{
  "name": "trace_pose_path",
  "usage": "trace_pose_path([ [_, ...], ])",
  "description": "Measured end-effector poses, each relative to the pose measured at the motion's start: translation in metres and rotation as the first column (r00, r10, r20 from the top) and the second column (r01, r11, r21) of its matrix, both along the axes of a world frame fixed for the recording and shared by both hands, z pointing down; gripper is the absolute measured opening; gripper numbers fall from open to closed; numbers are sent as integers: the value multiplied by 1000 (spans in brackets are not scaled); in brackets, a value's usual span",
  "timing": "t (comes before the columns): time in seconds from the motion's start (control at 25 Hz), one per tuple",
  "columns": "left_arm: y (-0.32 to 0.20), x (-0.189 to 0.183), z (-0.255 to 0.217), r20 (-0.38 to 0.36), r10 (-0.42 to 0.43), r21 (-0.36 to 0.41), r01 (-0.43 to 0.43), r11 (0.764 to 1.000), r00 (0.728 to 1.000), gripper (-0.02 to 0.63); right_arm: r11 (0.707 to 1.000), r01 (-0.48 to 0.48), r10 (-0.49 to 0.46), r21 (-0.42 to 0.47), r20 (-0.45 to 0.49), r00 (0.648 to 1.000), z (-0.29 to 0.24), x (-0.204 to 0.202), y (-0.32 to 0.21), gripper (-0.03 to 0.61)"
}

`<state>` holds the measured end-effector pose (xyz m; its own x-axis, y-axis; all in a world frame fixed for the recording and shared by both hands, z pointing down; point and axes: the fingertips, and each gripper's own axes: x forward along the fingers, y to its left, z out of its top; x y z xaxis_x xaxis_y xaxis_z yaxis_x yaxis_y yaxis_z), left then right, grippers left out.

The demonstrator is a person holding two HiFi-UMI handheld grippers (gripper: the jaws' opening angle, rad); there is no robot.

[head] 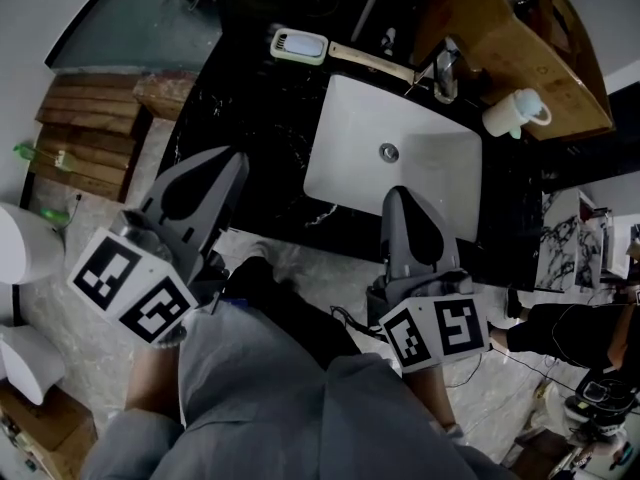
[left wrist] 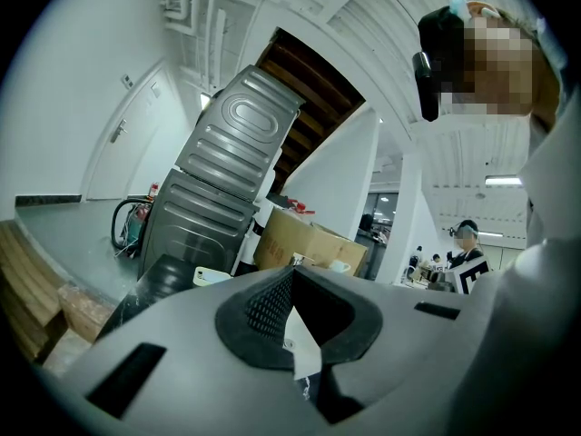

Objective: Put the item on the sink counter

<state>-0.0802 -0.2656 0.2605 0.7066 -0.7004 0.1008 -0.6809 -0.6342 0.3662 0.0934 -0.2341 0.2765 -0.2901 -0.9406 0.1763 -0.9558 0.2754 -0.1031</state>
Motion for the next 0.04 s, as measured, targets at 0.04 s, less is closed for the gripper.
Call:
trace_pose_path([
  [0.04,-2,0,0,-2,0,-3,0,1000,1000,3,1000,-2,2,-1,0,1000,0,1,-2,-3],
])
